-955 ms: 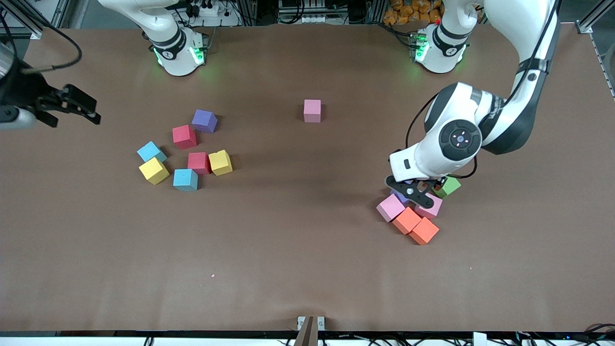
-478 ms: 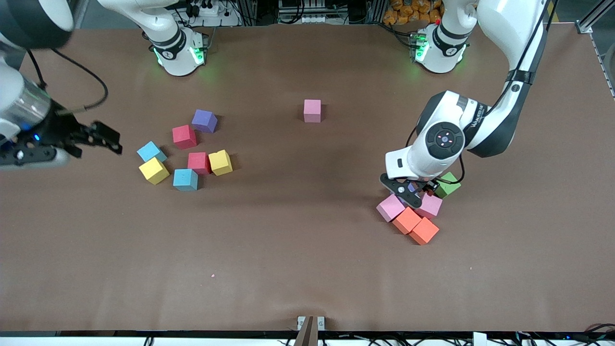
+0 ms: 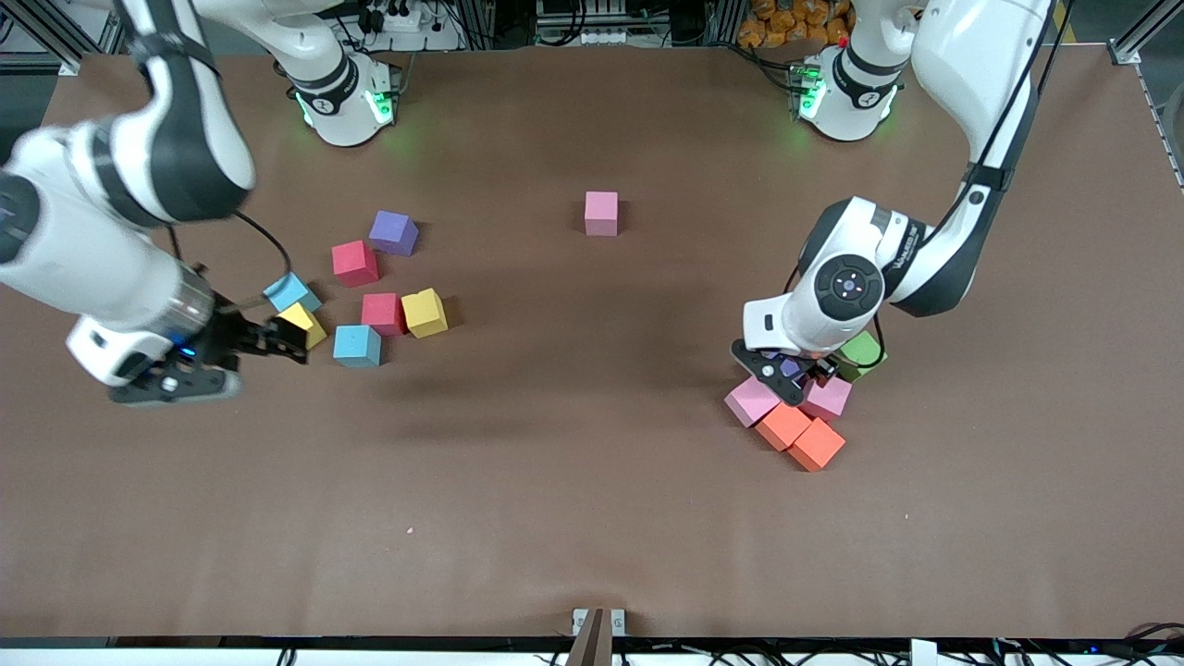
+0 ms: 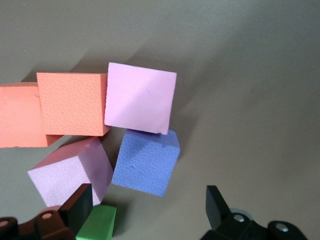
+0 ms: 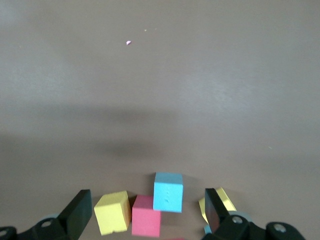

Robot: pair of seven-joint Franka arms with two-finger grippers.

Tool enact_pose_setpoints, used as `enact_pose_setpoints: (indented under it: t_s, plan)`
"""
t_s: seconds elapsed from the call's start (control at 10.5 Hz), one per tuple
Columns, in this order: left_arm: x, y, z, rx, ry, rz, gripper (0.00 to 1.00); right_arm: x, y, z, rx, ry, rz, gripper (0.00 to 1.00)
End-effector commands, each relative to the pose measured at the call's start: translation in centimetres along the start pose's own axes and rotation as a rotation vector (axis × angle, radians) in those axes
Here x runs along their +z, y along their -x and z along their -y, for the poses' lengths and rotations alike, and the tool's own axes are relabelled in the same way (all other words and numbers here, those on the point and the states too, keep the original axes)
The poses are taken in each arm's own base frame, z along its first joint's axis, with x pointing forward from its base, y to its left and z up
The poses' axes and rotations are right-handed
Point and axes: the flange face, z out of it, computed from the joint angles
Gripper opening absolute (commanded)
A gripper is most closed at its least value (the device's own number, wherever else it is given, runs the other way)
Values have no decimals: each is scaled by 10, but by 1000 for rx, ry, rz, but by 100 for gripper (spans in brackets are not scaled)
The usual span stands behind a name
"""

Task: Form number 2 with 11 blocks
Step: 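Lower the left gripper onto the blue cube while the right gripper lowers onto yellow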

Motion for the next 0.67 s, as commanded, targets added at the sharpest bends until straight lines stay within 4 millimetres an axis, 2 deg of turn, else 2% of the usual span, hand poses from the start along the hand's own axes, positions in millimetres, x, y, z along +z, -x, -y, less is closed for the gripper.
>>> enact_pose_setpoints:
  t_s: [0.0,0.19,0.38,0.57]
  plan:
    - [12,-1,4,39,-35,-15,100,55,17,0,3,-6,-47,100]
    - [17,-2,4,48,-41,-11,100,70,25,12,-2,-6,-39,100]
    - [21,-3,5,52,-43,-8,100,84,34,11,-2,-4,-22,100]
    - [30,-5,4,55,-38,-15,100,105,48,20,-18,-1,-19,100]
